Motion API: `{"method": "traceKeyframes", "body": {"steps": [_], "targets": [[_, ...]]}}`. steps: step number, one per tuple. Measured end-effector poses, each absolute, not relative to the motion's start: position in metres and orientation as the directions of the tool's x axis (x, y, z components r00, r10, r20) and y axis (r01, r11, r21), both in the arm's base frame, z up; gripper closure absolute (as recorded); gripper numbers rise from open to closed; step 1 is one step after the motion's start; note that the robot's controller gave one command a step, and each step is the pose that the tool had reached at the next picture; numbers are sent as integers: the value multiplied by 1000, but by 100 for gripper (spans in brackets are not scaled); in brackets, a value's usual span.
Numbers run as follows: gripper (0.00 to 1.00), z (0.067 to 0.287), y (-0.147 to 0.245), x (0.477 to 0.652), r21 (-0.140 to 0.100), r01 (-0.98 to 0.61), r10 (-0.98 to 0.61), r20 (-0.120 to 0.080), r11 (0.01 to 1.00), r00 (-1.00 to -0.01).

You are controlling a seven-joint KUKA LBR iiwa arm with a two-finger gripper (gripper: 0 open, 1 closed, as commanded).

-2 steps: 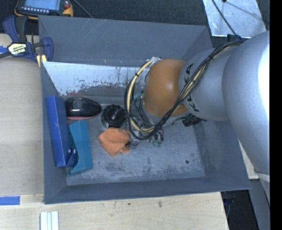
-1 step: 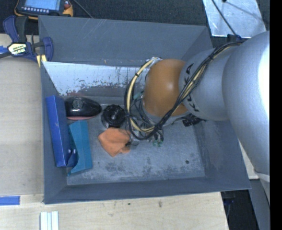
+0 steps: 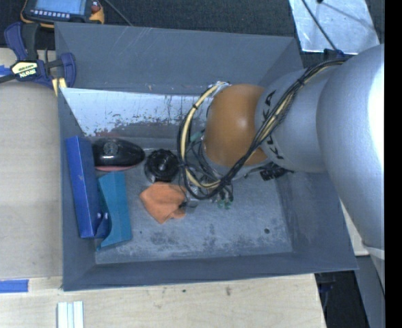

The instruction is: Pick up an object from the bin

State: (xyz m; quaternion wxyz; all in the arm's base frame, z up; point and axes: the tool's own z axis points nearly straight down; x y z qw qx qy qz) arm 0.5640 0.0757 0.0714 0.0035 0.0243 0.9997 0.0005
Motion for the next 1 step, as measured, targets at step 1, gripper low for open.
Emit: {"method": "traceKeyframes", "body": {"steps": [1], "targets": [[100,71,76,564,1,49,49,-7,999,-999]]}}
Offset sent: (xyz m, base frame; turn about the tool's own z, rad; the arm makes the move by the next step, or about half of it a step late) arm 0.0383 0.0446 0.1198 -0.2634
